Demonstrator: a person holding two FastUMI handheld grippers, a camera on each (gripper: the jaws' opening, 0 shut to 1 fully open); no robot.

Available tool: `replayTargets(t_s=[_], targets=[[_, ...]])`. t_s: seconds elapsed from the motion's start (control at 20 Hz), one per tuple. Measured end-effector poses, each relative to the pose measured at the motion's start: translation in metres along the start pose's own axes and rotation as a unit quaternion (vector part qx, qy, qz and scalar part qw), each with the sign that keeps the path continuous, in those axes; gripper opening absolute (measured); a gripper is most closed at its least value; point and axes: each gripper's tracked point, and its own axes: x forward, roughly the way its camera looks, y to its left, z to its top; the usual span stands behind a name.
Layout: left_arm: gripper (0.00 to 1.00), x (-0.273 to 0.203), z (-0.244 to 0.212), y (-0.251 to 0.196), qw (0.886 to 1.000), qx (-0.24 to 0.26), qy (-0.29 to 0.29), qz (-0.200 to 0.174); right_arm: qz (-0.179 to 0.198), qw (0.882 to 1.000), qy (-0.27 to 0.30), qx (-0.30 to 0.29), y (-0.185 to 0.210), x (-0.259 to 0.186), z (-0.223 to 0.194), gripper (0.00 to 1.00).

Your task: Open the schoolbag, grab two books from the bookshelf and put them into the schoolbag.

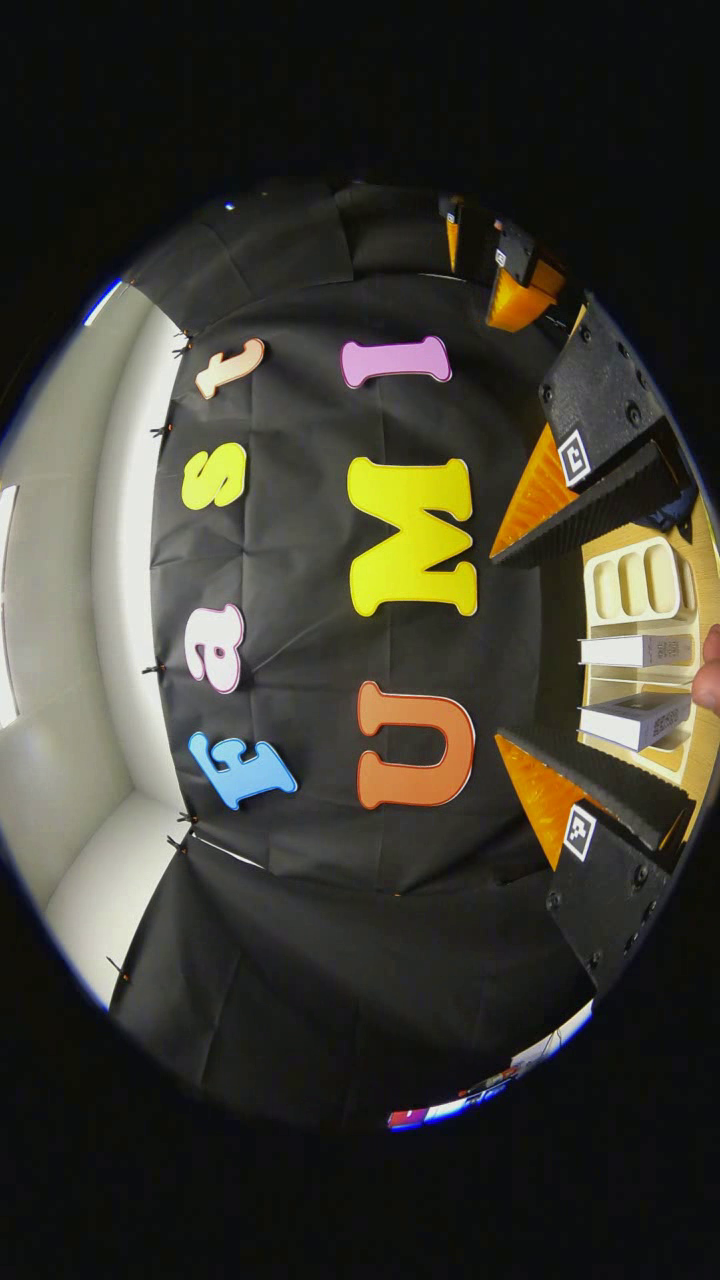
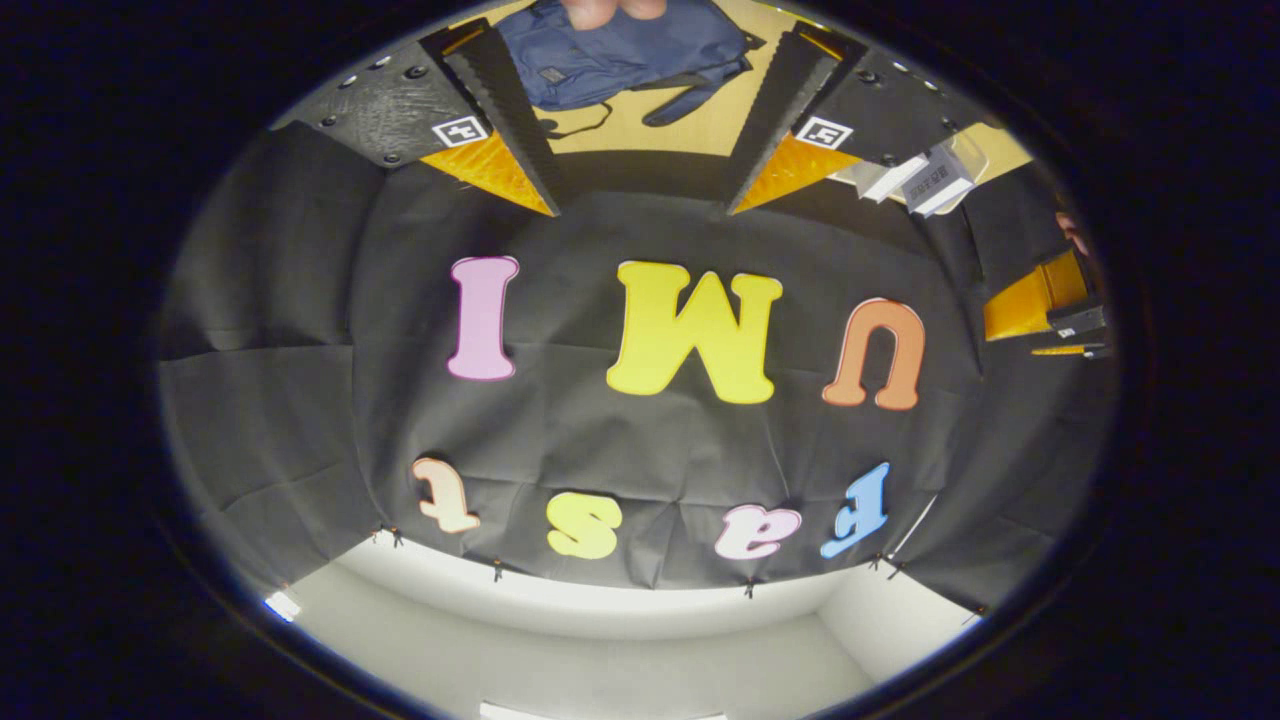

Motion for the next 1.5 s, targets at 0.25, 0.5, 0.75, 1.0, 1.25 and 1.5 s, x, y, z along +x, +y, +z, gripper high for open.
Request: replayTargets(t_s=[0.25,0.5,0.75,1.0,1.25,1.5], targets=[[0.99,-0.007,-0.008,0.0,1.0,0.009,0.004,-0.001,0.023,0.994,0.099,-0.035,0.019,0.0,-0.063,0.98],[0.99,-0.023,-0.023,0.009,1.0,0.007,0.022,0.004,0.043,0.967,0.238,-0.073,0.037,-0.007,-0.166,0.95],[0.99,-0.033,-0.032,0.026,0.999,0.006,0.036,0.02,0.038,0.93,0.349,-0.108,0.052,-0.017,-0.263,0.99],[0.99,-0.043,-0.042,0.047,0.998,0.004,0.052,0.042,0.039,0.888,0.432,-0.151,0.059,-0.028,-0.341,0.99],[0.99,-0.052,-0.047,0.062,0.996,0.007,0.061,0.063,0.023,0.862,0.467,-0.196,0.055,-0.026,-0.381,0.96],[0.99,-0.055,-0.054,0.069,0.995,0.006,0.071,0.074,-0.008,0.853,0.472,-0.22,0.049,-0.012,-0.399,0.96]])
